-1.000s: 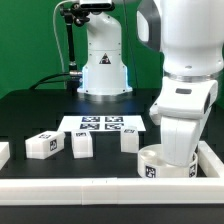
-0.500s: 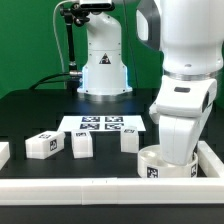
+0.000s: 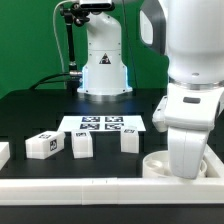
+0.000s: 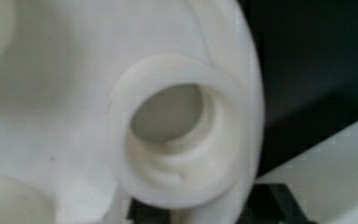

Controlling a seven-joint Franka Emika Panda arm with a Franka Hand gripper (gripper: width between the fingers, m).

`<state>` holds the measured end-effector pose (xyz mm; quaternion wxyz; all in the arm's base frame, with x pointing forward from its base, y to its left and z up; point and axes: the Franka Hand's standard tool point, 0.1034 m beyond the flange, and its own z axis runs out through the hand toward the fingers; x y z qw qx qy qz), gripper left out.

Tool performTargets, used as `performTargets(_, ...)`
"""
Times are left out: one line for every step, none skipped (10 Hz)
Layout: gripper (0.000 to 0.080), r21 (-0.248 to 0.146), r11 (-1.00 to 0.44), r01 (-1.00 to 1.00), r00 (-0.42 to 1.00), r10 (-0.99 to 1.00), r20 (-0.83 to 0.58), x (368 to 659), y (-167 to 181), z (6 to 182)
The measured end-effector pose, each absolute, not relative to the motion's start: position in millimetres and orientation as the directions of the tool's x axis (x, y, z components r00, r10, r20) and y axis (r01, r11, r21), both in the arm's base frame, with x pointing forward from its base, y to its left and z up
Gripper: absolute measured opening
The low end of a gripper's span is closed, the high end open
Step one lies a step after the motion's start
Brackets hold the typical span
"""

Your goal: Assemble stool

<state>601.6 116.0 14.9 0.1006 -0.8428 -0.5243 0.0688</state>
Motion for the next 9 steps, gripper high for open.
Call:
performTargets(0.0169, -0.243, -0.431, 0.869, 0.442, 0.897, -0.012, 601.3, 115.8, 15.0)
performTargets(0.0178, -0.244, -0.432, 0.868, 0.442, 0.897, -0.012, 600.7, 115.5, 14.5)
performTargets(0.0178, -0.238, -0.435, 0.869, 0.445, 0.895, -0.011, 602.8, 113.1, 15.7)
performTargets(0.0353, -0.235, -0.436, 0.869, 0.446, 0.895, -0.01, 604.1, 111.4, 17.8)
performTargets(0.0353, -0.233, -0.437, 0.869, 0.447, 0.894, -0.01, 605.6, 109.6, 22.5)
performTargets(0.0552, -0.227, -0.44, 0.869, 0.45, 0.893, -0.008, 607.9, 107.7, 29.3)
performTargets(0.0619, -0.217, -0.442, 0.87, 0.452, 0.892, -0.005, 610.3, 106.2, 36.9)
performTargets(0.0619, -0.207, -0.443, 0.872, 0.452, 0.892, -0.002, 612.1, 105.3, 45.3)
performTargets(0.0644, -0.195, -0.445, 0.874, 0.454, 0.891, 0.0, 614.4, 102.7, 55.0)
